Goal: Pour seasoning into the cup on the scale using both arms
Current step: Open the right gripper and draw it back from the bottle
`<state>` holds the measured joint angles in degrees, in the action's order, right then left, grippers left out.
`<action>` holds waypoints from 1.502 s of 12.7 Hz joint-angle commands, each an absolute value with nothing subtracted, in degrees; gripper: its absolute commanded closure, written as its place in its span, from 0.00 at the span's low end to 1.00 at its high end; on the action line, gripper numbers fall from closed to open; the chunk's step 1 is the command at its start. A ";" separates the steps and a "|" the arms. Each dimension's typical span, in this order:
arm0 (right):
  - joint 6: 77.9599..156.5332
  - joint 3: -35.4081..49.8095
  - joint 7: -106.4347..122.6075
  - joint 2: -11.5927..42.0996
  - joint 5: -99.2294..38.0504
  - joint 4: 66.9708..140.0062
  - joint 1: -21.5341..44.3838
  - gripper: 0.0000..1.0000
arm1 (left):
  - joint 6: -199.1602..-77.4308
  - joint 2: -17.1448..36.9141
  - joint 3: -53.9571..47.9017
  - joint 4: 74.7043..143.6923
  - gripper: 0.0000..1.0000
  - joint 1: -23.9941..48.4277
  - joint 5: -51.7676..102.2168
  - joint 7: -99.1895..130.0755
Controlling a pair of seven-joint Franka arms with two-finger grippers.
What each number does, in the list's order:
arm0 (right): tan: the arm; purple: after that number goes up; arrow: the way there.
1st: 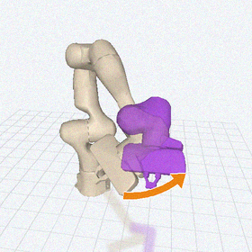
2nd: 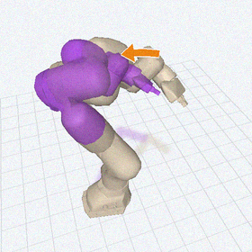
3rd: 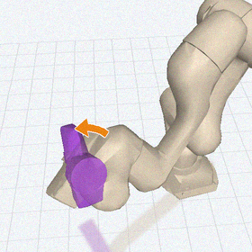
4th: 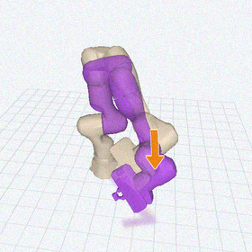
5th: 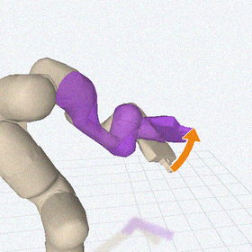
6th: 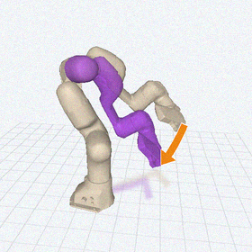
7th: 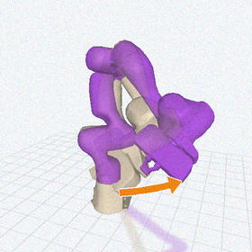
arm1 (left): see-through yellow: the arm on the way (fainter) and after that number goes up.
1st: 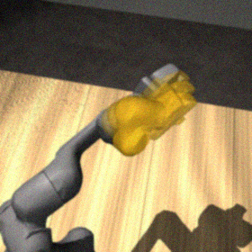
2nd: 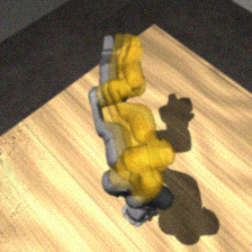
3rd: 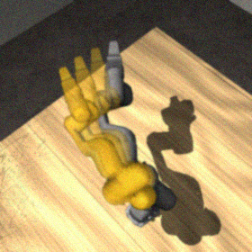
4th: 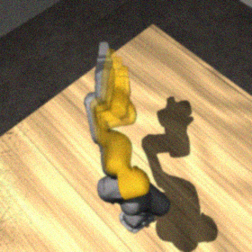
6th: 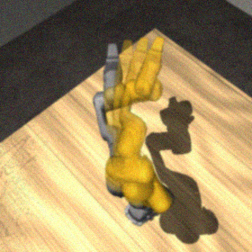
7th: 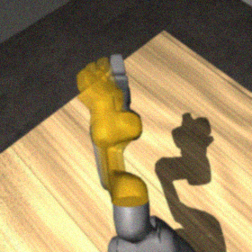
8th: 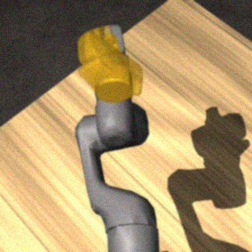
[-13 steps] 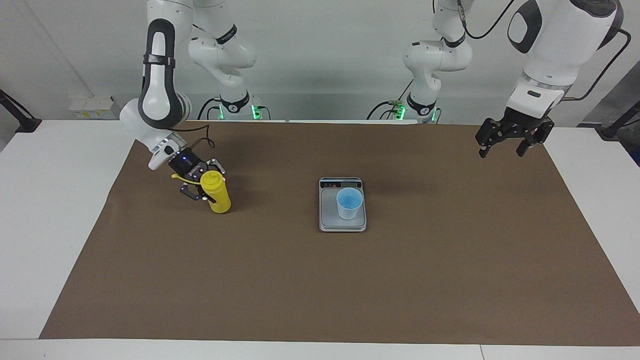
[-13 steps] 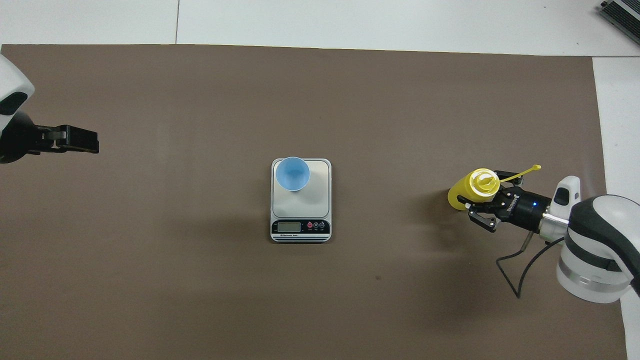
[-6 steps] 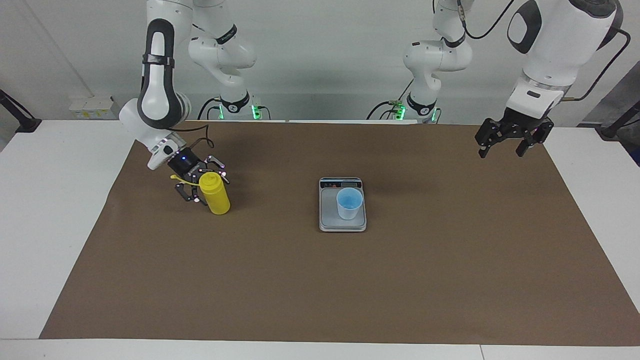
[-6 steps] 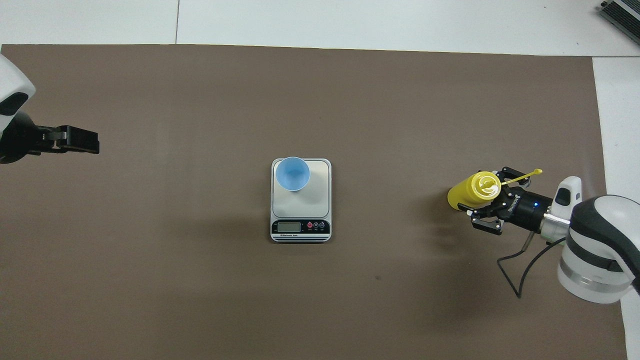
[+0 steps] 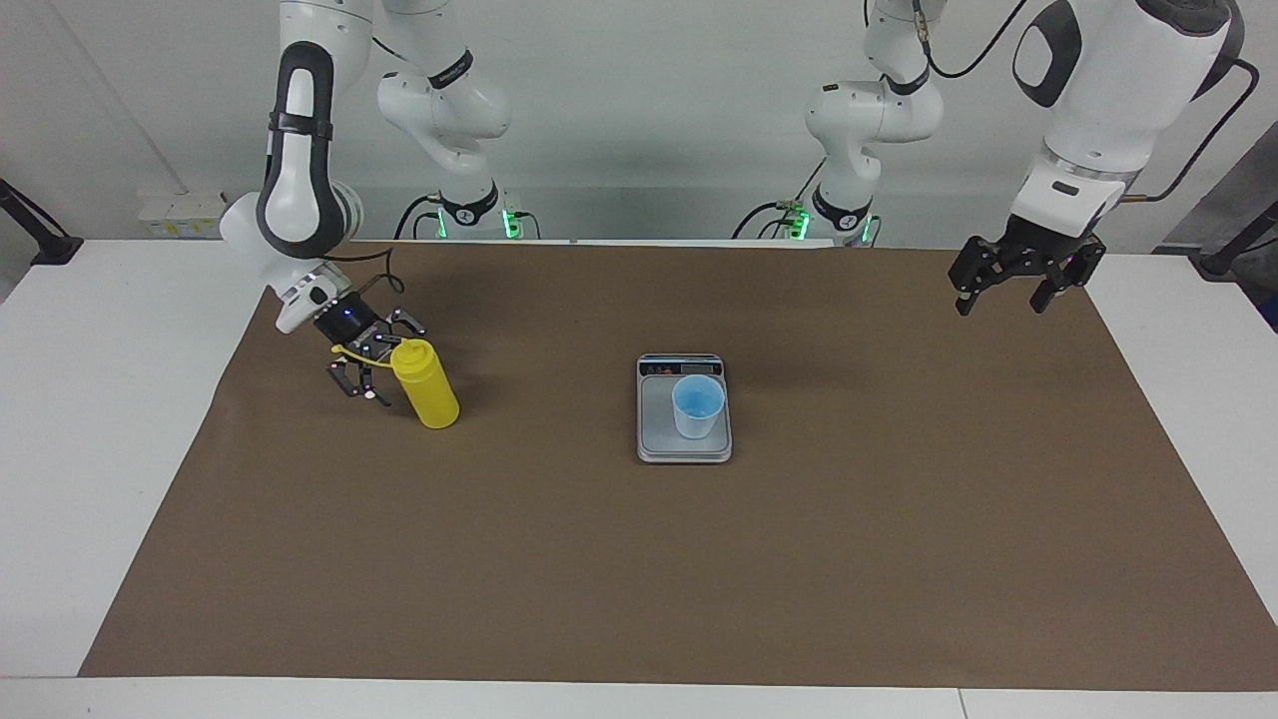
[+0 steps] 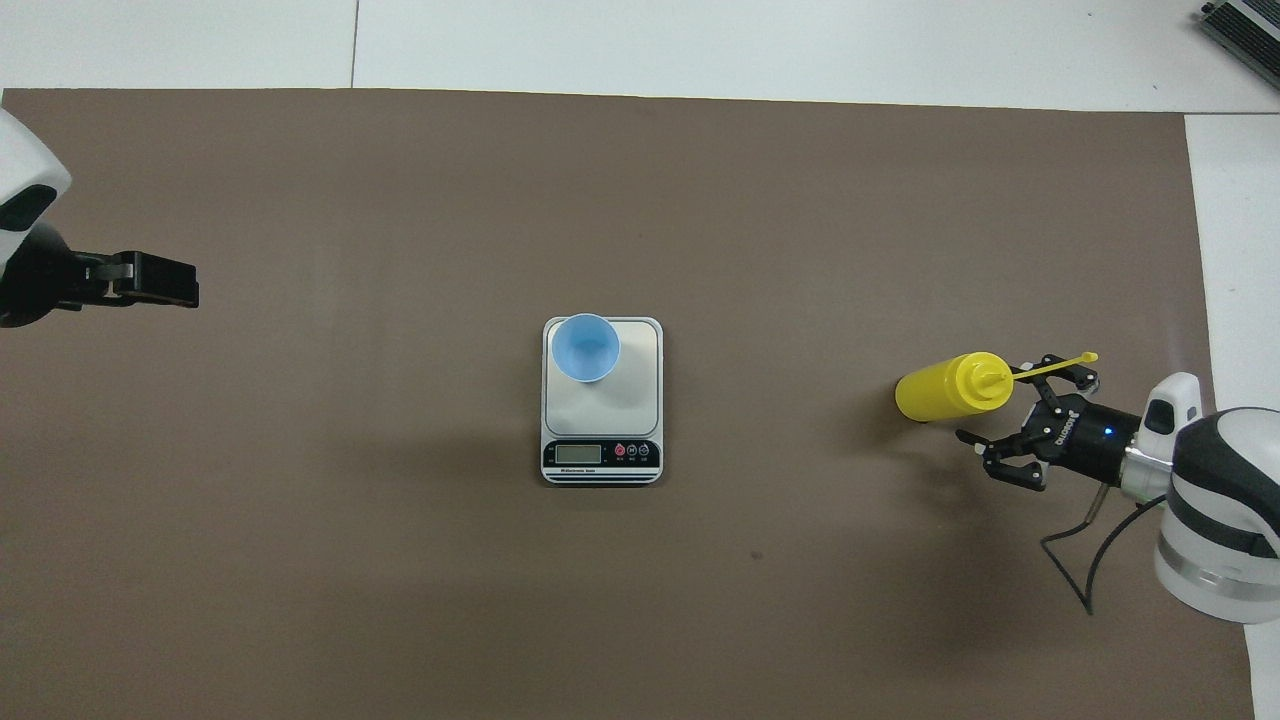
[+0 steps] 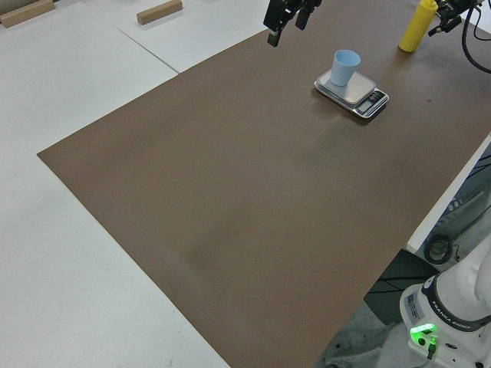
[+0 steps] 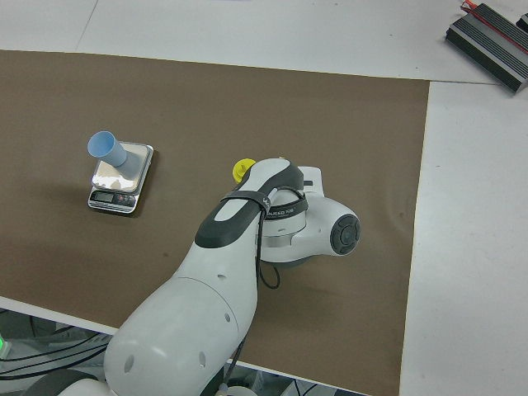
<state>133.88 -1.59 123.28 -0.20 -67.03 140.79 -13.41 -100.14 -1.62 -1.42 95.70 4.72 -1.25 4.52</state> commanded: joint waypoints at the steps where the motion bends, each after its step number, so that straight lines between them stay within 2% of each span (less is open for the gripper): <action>1: 131.93 -1.32 123.93 -1.58 -60.50 141.16 -17.04 0.00 | -100.11 -2.72 -1.67 97.03 0.00 4.31 -2.02 4.31; 6: 131.84 -1.84 119.73 -2.19 -49.95 135.63 -19.16 0.00 | -100.11 -2.72 -1.67 96.94 0.00 4.31 -2.02 4.31; 12: 130.96 -1.58 95.40 -7.64 -32.90 130.53 -18.11 0.00 | -100.11 -2.72 -1.67 97.03 0.00 4.31 -2.02 4.31; 19: 116.47 2.19 53.77 -9.84 -19.44 123.41 -17.32 0.00 | -100.11 -2.72 -1.67 97.03 0.00 4.31 -2.02 4.31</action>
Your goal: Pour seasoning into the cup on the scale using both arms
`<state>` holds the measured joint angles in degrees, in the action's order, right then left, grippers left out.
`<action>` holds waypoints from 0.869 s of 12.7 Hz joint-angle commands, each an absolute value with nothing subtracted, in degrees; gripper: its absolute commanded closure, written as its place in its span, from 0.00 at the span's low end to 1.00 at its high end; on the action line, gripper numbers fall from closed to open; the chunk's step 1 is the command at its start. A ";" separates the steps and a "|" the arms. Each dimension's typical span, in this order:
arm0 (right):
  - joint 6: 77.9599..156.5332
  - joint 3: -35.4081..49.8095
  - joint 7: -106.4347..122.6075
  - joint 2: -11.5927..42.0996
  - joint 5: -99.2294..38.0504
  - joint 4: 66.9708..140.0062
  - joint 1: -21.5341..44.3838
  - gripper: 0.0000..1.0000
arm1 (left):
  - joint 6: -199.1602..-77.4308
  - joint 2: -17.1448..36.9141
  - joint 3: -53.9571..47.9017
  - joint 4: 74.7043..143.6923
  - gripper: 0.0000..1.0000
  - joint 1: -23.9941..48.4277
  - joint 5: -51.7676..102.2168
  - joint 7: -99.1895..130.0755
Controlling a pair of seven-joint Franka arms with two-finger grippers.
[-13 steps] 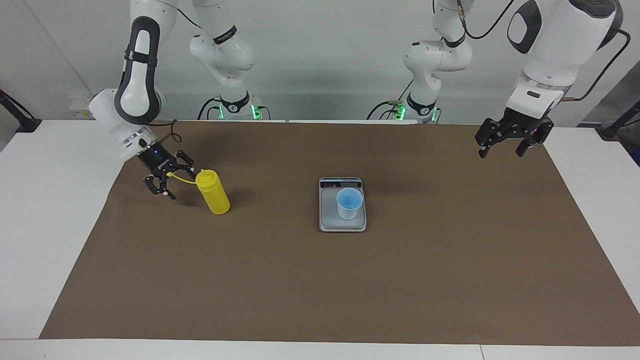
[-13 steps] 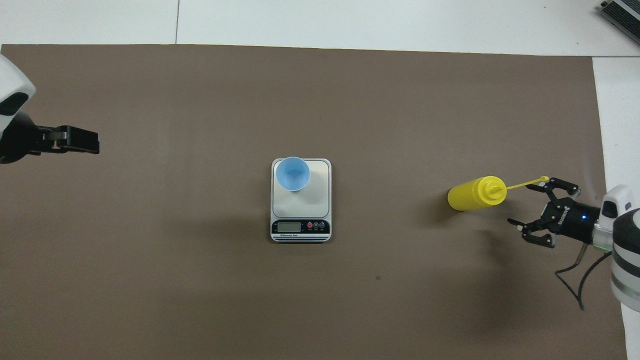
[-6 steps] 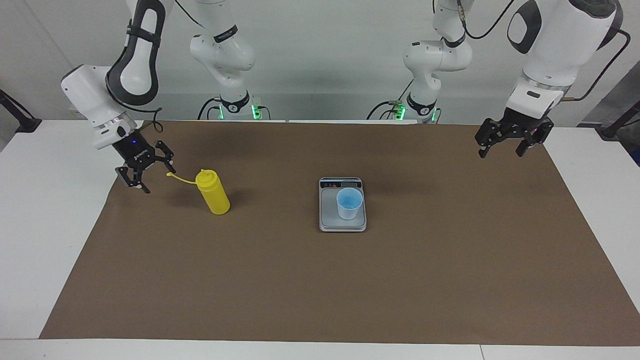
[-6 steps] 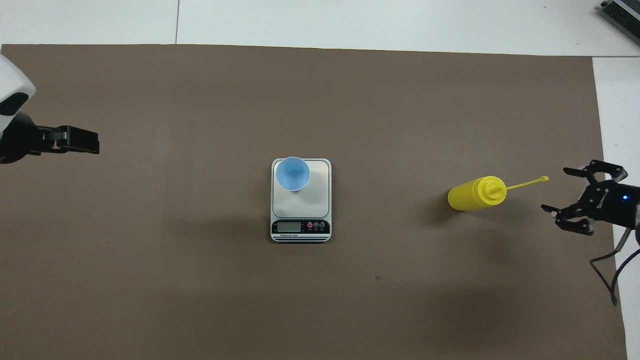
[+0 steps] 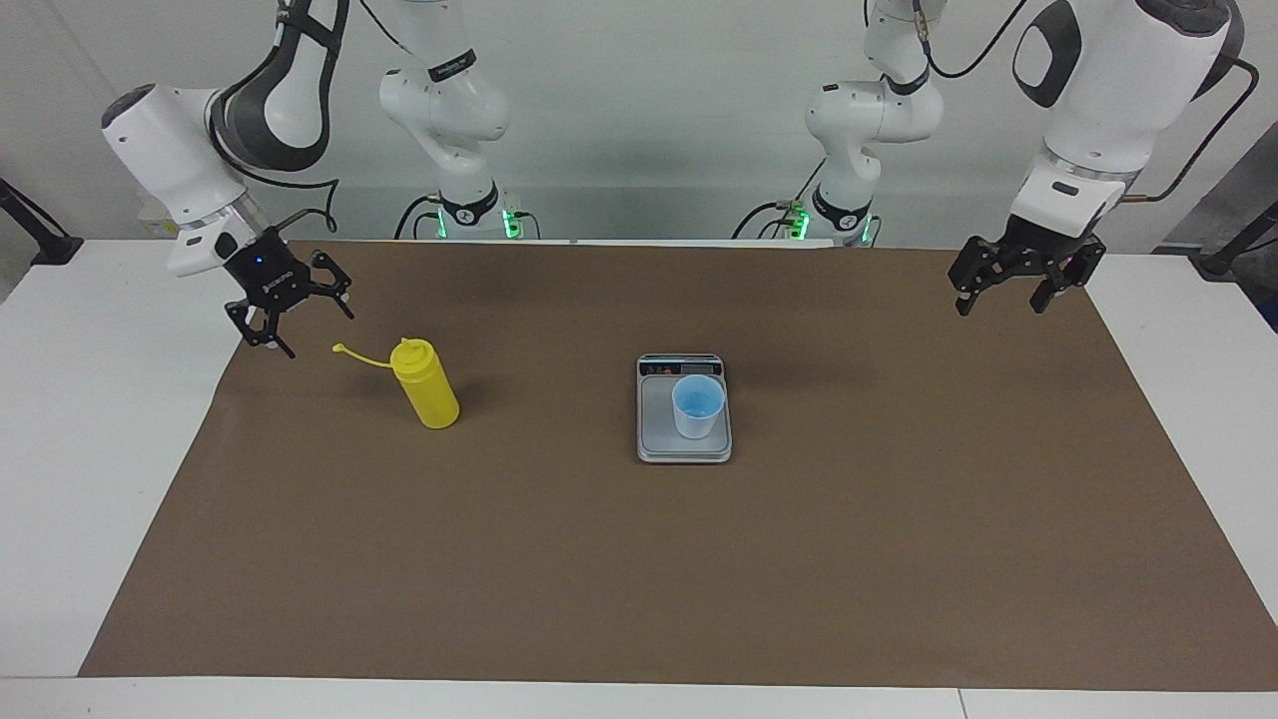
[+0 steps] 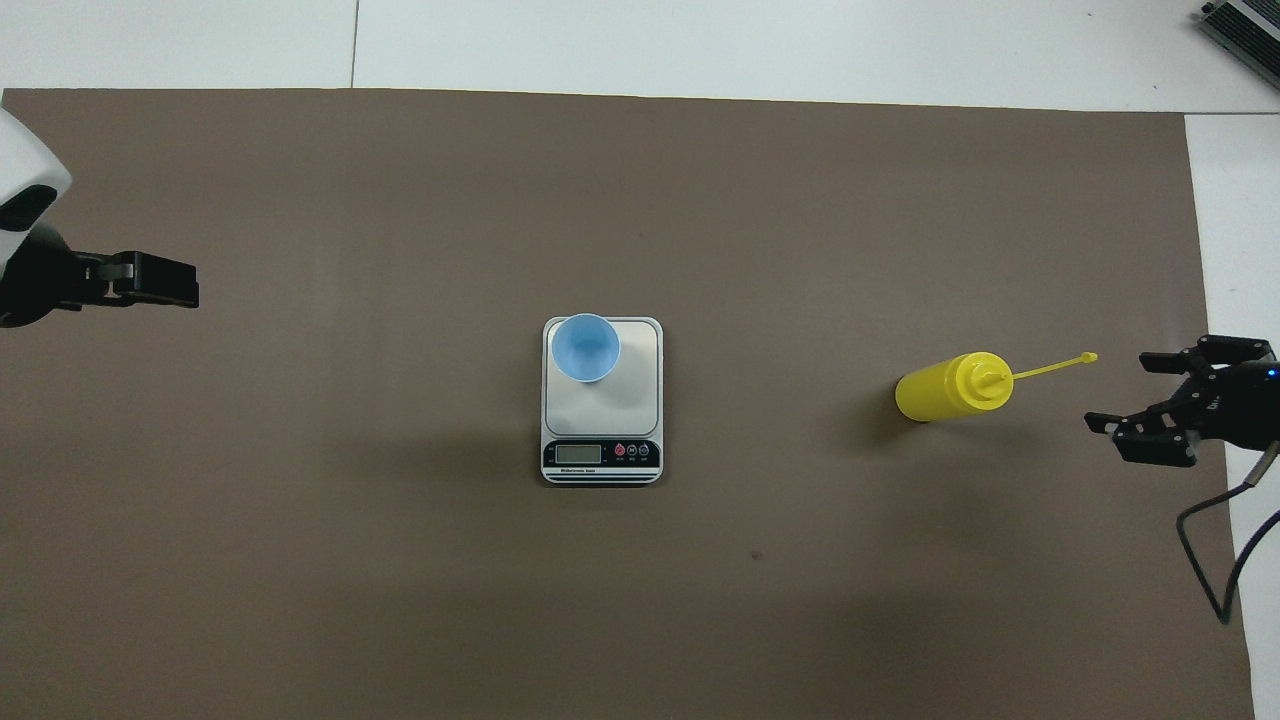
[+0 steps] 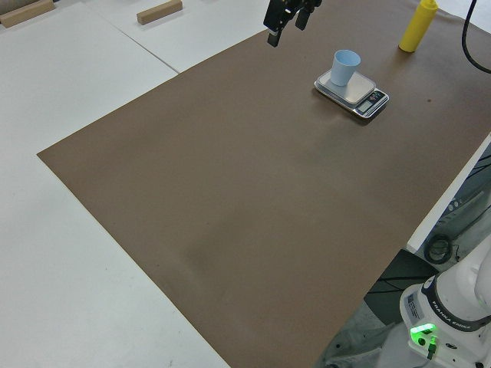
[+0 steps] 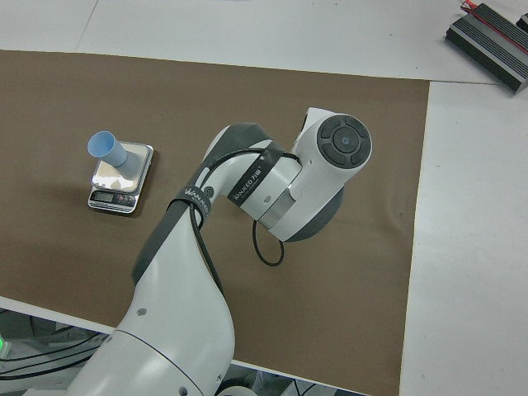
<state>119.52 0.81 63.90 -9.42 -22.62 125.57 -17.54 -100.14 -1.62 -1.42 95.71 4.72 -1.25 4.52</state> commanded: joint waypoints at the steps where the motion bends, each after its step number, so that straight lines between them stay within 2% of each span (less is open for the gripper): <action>1: 114.71 2.63 48.05 -9.84 -16.47 121.66 -16.44 0.00 | -100.11 -2.72 -1.67 97.03 0.00 4.31 -2.02 4.31; 4: 109.00 2.90 24.33 -9.67 -8.11 115.68 -10.65 0.00 | -100.11 -2.72 -1.67 97.03 0.00 4.31 -2.02 4.31; 8: 107.14 3.08 6.37 -8.53 -0.64 111.28 -4.50 0.00 | -100.11 -2.72 -1.67 96.94 0.00 4.31 -2.02 4.31; 11: 105.21 3.08 -4.53 -5.46 1.41 105.41 -3.87 0.00 | -100.11 -2.72 -1.67 96.94 0.00 4.31 -2.02 4.31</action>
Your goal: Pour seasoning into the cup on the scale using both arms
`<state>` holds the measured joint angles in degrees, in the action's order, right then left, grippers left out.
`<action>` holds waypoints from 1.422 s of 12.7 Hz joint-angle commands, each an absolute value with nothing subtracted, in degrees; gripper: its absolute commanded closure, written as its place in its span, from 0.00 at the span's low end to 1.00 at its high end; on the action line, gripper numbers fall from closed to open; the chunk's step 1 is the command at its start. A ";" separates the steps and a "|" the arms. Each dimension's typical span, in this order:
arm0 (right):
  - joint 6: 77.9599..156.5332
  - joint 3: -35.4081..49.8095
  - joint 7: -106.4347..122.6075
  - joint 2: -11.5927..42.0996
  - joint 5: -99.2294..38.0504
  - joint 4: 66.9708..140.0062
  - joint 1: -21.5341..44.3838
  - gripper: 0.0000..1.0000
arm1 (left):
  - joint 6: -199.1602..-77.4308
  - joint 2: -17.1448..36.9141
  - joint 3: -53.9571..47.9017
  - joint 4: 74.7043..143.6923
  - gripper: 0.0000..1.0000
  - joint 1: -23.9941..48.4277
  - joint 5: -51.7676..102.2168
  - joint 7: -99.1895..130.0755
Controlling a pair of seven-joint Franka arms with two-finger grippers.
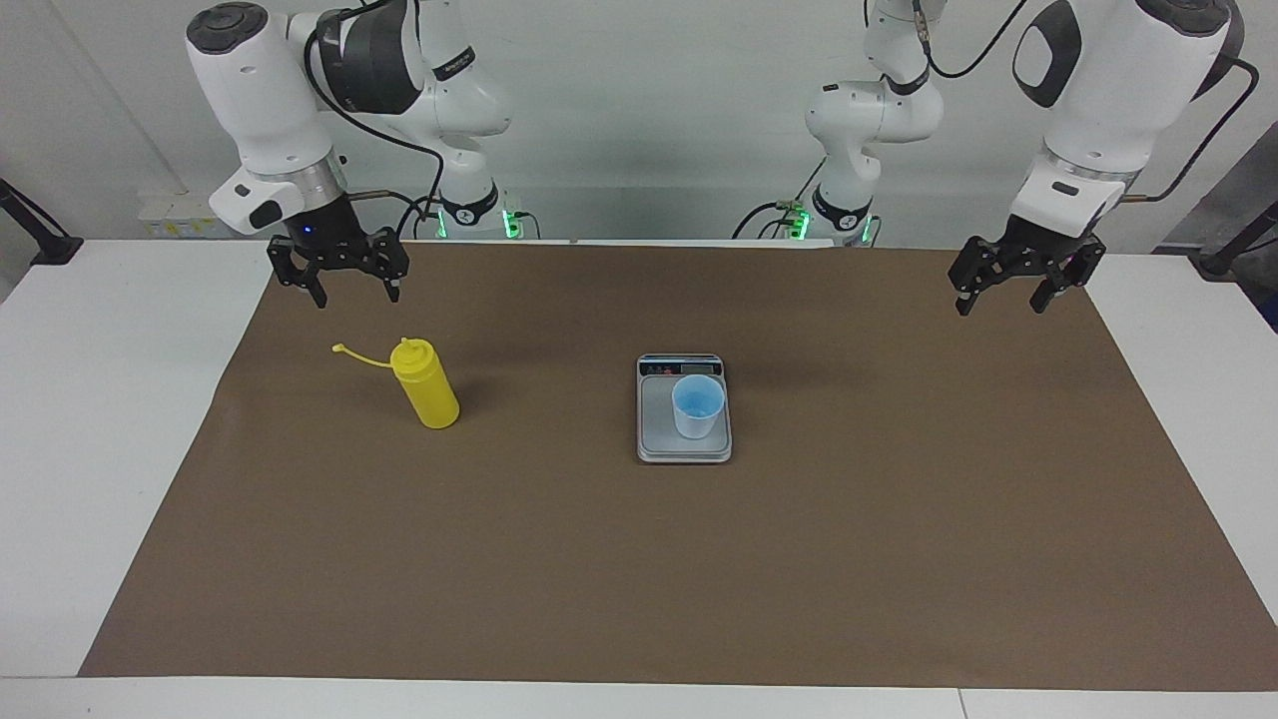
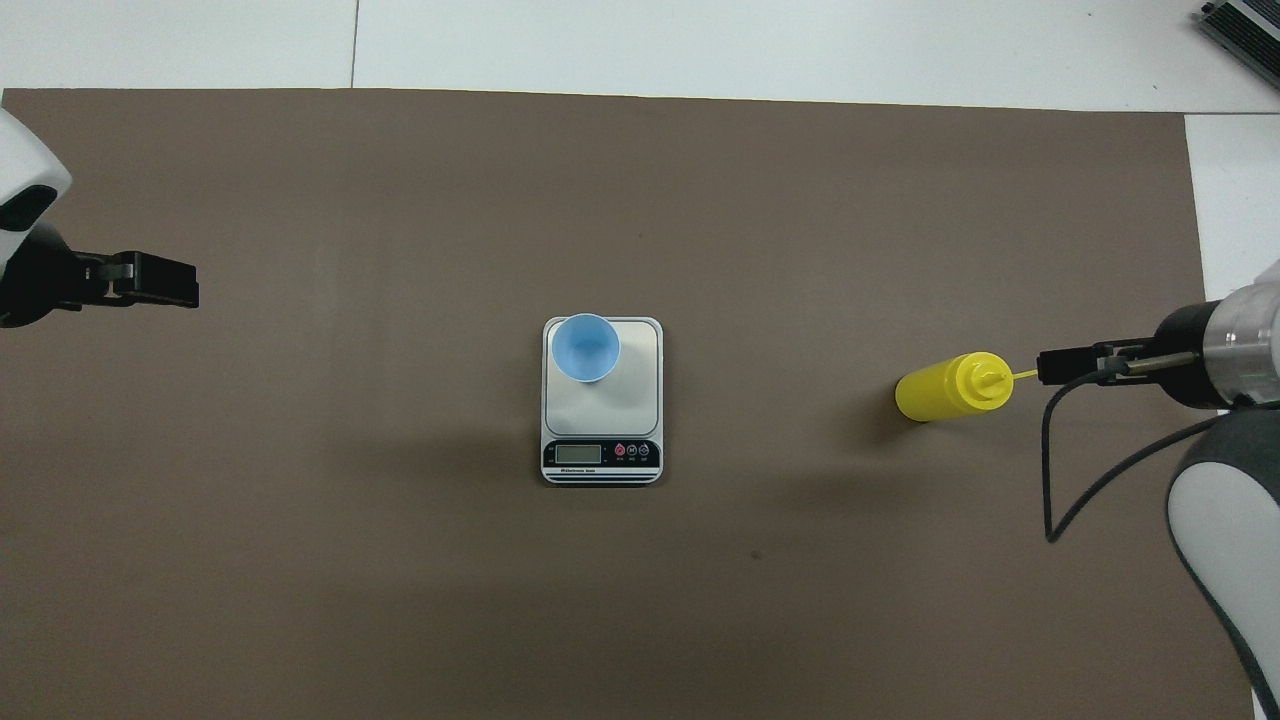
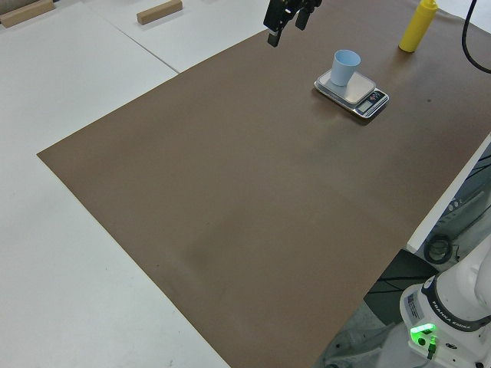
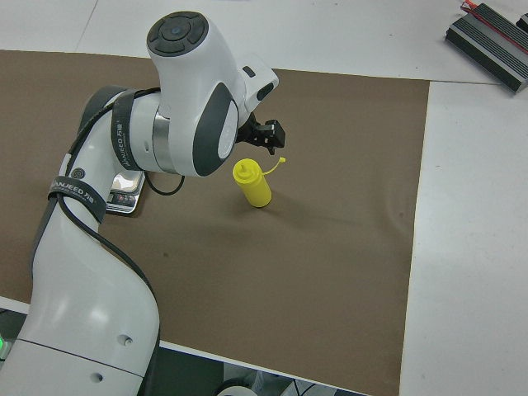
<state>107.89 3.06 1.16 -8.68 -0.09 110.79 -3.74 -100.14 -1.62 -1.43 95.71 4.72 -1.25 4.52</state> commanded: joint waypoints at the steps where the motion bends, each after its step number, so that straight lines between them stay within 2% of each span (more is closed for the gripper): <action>1: 103.64 3.08 -7.35 -4.14 1.41 102.25 -3.87 0.00 | -100.11 -2.72 -1.67 96.94 0.00 4.31 -2.02 4.31; 6: 94.95 3.16 -12.92 -0.36 1.84 91.77 -3.35 0.00 | -100.11 -2.72 -1.67 96.94 0.00 4.31 -2.02 4.31; 9: 91.85 3.08 -13.01 -2.19 2.29 92.20 -2.46 0.00 | -100.11 -2.72 -1.67 97.03 0.00 4.31 -2.02 4.31; 18: 92.02 2.99 -13.01 -3.43 1.14 94.92 -2.64 0.00 | -100.11 -2.72 -1.67 97.03 0.00 4.31 -2.02 4.31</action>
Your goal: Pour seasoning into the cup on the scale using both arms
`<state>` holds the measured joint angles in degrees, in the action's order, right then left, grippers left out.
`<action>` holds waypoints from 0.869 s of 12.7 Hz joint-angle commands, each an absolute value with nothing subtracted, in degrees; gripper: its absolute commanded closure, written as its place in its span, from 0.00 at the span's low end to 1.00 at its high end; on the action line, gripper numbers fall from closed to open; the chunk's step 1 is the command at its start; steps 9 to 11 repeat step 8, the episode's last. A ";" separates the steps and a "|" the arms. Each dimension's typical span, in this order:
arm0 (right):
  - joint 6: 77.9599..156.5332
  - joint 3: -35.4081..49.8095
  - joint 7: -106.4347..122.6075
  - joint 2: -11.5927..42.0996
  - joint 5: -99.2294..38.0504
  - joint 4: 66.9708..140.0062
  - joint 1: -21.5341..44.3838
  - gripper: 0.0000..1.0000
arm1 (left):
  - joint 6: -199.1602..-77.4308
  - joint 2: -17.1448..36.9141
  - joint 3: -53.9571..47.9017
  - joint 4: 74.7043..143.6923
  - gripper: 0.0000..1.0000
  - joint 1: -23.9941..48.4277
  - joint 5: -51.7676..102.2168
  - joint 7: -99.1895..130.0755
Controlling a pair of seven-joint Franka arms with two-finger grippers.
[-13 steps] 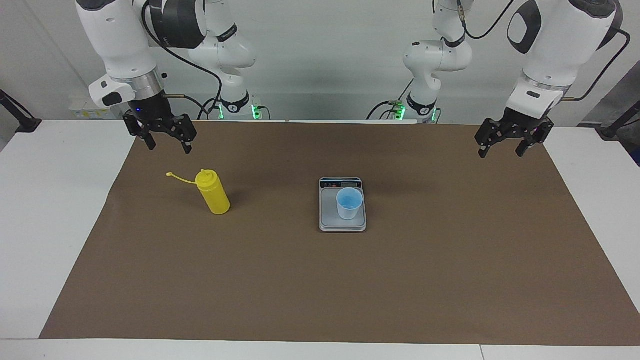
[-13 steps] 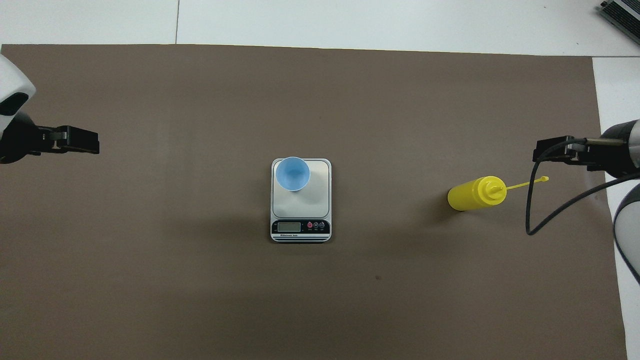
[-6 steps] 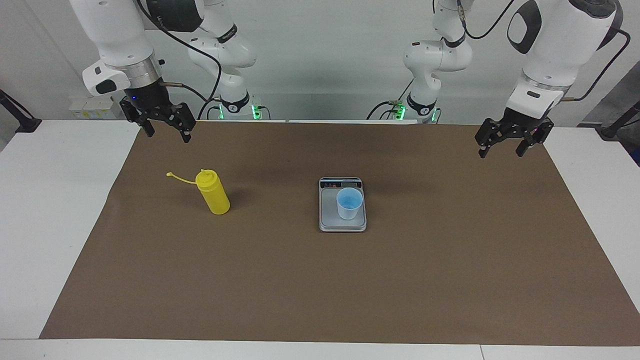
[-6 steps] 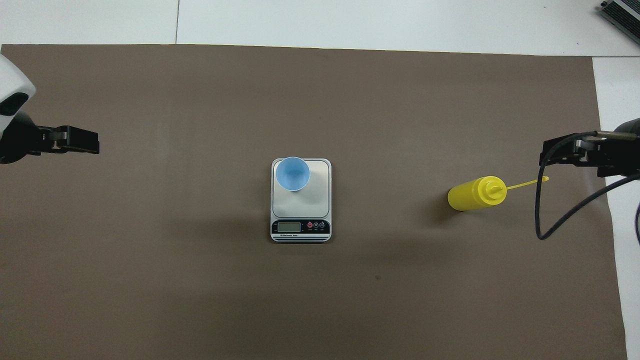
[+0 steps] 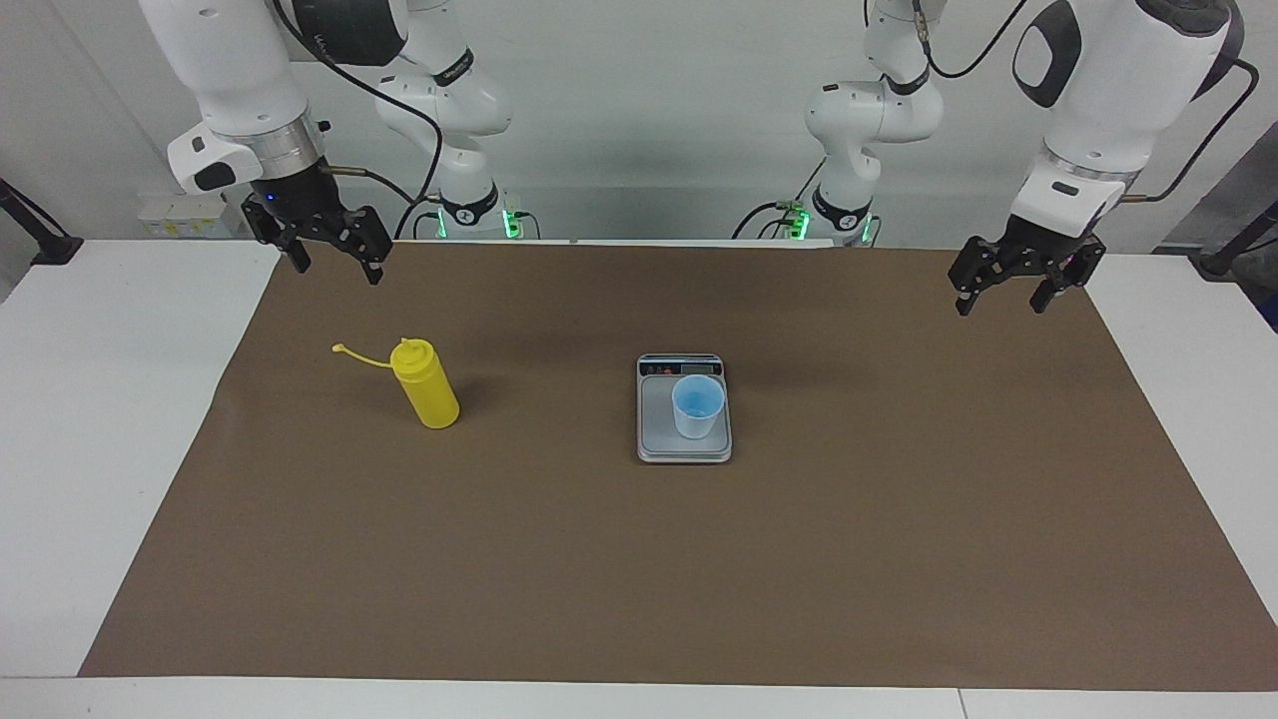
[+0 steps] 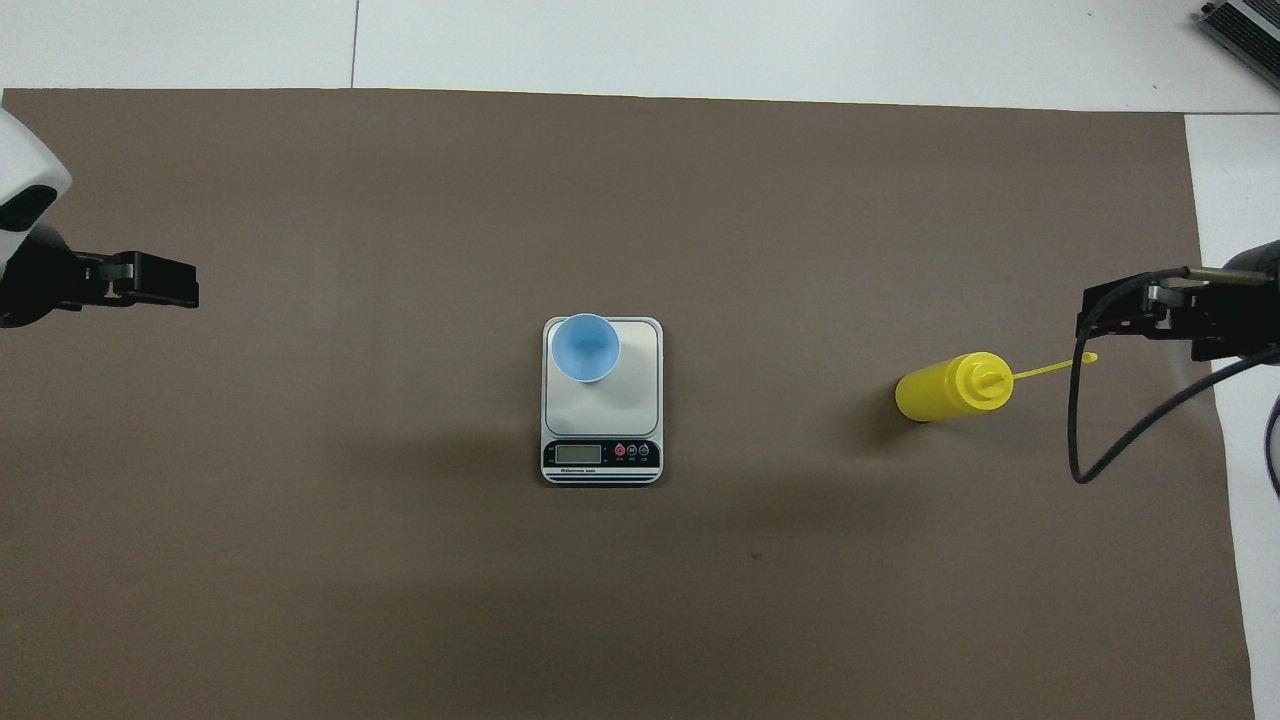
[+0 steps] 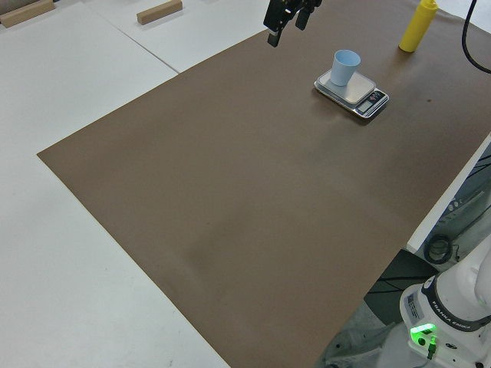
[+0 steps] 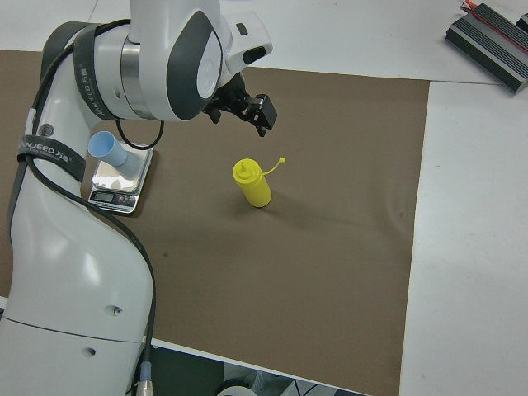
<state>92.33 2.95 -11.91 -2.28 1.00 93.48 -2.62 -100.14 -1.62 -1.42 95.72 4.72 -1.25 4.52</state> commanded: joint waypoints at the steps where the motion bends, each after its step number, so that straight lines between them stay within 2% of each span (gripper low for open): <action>1: 92.11 2.99 -12.75 -3.60 1.14 95.01 -2.46 0.00 | -100.11 -2.72 -1.67 97.03 0.00 4.31 -2.02 4.31; 11: 92.46 2.99 -10.02 -3.69 1.14 95.19 -2.46 0.00 | -100.11 -2.72 -1.67 97.03 0.00 4.31 -2.02 4.31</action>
